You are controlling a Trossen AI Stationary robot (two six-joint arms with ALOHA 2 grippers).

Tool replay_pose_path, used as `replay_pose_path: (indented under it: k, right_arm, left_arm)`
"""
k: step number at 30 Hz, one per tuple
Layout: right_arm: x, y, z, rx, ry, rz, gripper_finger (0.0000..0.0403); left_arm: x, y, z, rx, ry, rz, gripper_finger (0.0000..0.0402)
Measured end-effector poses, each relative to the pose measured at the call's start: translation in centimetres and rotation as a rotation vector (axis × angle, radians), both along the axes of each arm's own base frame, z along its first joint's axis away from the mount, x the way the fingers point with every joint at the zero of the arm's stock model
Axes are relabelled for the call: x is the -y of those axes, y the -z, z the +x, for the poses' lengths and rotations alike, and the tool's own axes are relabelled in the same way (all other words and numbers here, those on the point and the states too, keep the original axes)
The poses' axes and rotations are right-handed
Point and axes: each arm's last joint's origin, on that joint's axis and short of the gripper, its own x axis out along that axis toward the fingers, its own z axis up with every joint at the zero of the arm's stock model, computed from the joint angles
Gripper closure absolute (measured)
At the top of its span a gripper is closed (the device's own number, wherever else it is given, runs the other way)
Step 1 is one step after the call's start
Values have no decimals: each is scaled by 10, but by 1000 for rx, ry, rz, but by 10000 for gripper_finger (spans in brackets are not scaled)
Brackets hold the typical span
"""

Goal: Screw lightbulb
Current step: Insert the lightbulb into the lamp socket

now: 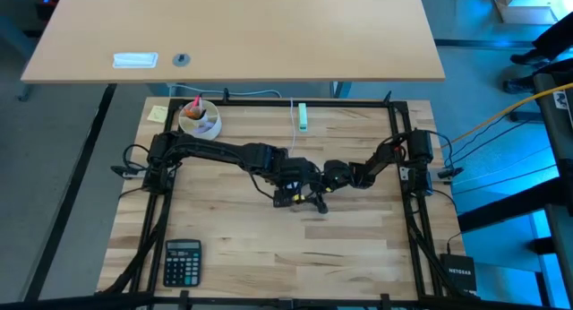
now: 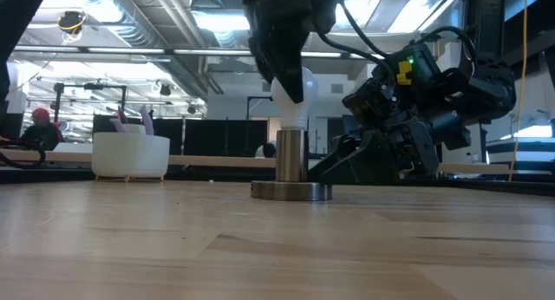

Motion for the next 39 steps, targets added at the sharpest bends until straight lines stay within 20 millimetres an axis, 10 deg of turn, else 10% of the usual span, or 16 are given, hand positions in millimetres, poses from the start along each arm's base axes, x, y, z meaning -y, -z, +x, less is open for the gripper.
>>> replay_pose_path:
  k: [10, 39]
  right_arm:
    - [0, 0, 1, 5, 7, -5, 155]
    - [0, -1, 1, 6, 15, -9, 155]
  left_arm:
    - [0, 7, 1, -14, -64, -23, 68]
    - [2, -7, -2, 25, -5, -83, 64]
